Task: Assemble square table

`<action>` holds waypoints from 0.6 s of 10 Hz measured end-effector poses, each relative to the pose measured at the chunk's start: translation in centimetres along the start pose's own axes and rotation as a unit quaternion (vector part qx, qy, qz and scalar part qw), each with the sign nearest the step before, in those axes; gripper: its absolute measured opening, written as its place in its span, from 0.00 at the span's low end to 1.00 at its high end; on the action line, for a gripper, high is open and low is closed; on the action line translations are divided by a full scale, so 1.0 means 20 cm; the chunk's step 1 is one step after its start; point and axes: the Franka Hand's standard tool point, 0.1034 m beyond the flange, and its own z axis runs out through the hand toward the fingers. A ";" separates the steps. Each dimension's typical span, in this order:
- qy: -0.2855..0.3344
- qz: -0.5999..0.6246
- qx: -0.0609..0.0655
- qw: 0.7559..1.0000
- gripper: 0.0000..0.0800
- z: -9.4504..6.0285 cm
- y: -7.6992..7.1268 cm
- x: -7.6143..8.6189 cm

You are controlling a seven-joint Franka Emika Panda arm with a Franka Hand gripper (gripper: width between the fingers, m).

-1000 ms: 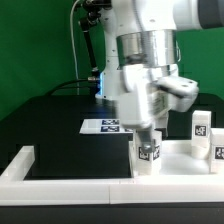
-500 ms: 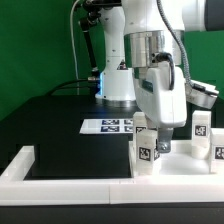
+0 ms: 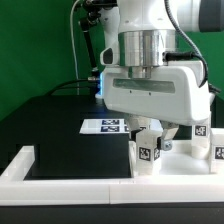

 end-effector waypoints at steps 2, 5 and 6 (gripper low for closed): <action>-0.002 0.028 -0.003 1.000 0.36 0.00 0.01 0.00; -0.002 0.130 -0.003 0.991 0.36 0.00 0.02 0.00; -0.003 0.172 -0.004 0.985 0.36 0.00 0.02 0.00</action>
Offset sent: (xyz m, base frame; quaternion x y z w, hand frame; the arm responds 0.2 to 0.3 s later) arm 0.0000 0.0000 0.0000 0.0000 0.0000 0.1938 0.9810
